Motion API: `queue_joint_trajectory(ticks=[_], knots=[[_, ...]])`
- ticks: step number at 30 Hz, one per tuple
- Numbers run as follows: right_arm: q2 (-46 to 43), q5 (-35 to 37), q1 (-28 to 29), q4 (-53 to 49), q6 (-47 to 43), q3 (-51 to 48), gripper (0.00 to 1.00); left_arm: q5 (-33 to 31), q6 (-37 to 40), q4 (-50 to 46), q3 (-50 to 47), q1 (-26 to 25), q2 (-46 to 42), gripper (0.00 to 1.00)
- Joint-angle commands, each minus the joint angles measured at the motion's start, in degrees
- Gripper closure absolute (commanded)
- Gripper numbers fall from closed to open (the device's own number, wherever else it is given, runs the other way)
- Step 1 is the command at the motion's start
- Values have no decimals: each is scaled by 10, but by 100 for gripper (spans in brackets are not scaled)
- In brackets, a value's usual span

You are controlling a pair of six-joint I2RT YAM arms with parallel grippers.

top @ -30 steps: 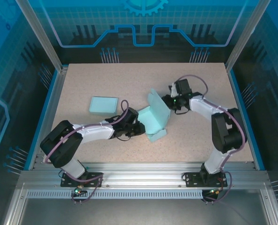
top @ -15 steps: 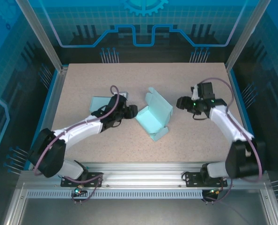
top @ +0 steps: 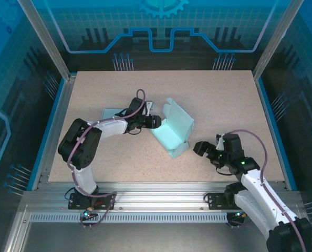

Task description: Fold the paper box

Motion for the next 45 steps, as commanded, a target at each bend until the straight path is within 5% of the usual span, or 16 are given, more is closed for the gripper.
queue_joint_trajectory(ticks=[1,8,23,39,45], knots=[[12,-3,49,97,74,-22,0,51,5,9,17,4,15,42],[107,33,122,170,86,-3,0,83,-38,43,-9,5,21,43],[348,29,180,323,102,65,1,95,-67,64,-34,3,21,46],[365,19,138,342,37,111,8,97,-140,127,-104,-27,-3,49],[352,60,116,260,14,122,7,71,-137,117,-105,-37,-7,50]])
